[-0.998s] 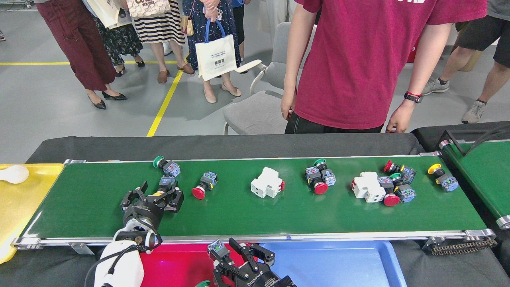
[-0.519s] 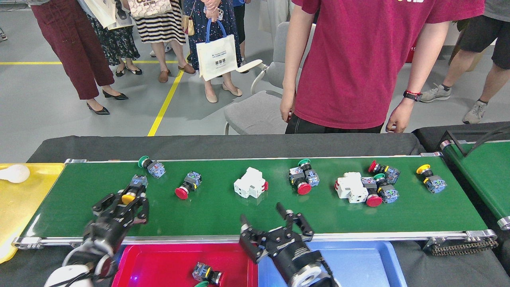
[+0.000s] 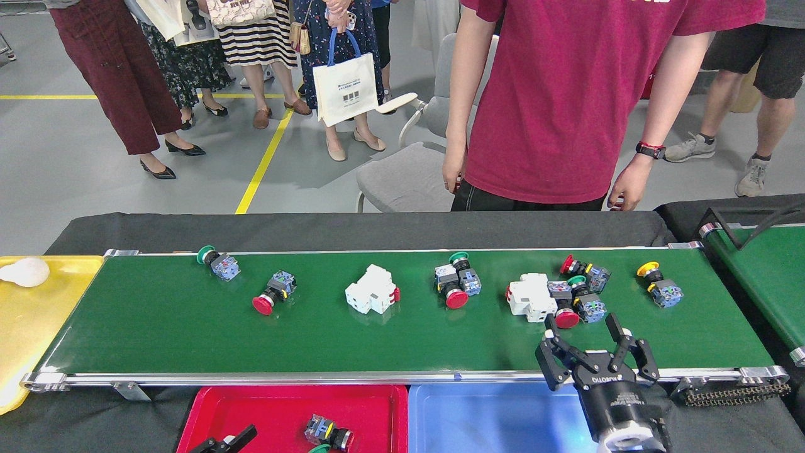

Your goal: Pick switch part from conveyor to tray

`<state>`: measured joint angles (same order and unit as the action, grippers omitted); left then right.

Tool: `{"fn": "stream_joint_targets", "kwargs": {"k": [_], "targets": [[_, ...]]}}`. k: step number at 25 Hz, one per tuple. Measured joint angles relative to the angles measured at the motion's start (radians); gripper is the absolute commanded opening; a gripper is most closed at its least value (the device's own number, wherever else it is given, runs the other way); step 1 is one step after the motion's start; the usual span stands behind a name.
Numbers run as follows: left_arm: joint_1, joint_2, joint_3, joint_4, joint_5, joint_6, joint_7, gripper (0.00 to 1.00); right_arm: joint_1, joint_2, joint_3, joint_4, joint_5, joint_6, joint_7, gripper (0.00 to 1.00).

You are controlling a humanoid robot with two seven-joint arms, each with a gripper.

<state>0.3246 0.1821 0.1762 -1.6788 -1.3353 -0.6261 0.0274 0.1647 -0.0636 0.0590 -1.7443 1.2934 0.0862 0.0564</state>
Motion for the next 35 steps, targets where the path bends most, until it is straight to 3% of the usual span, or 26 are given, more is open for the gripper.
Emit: {"fn": "stream_joint_targets", "kwargs": {"k": [5, 10, 14, 17, 25, 31, 35], "targets": [[-0.045, -0.003, 0.049, 0.031, -0.006, 0.332, 0.007, 1.0, 0.105, -0.001, -0.039, -0.012, 0.0, -0.002, -0.077, 0.98], [-0.066, -0.003, 0.051, 0.059, -0.006, 0.422, 0.012, 1.0, 0.122, -0.003, -0.042, -0.012, 0.0, -0.004, -0.122, 0.98], [-0.096, 0.009, 0.042, 0.062, -0.006, 0.428, 0.012, 1.0, 0.122, -0.003, -0.043, -0.012, 0.0, -0.005, -0.127, 0.99], [-0.197, 0.065, 0.006, 0.114, -0.032, 0.387, 0.016, 1.0, 0.122, -0.003, -0.043, -0.012, 0.0, -0.006, -0.128, 0.98], [-0.549, 0.095, -0.064, 0.532, -0.084, 0.263, 0.004, 1.0, 0.102, -0.003, -0.026, -0.011, 0.0, -0.009, -0.13, 0.98], [-0.682, 0.119, -0.08, 0.747, -0.086, 0.247, 0.002, 1.0, -0.073, 0.05, 0.089, 0.043, 0.011, -0.003, -0.046, 0.97], [-0.747, 0.12, -0.112, 0.847, -0.086, 0.241, 0.011, 0.99, -0.205, 0.124, 0.187, 0.155, 0.088, 0.044, 0.019, 0.96]]}}
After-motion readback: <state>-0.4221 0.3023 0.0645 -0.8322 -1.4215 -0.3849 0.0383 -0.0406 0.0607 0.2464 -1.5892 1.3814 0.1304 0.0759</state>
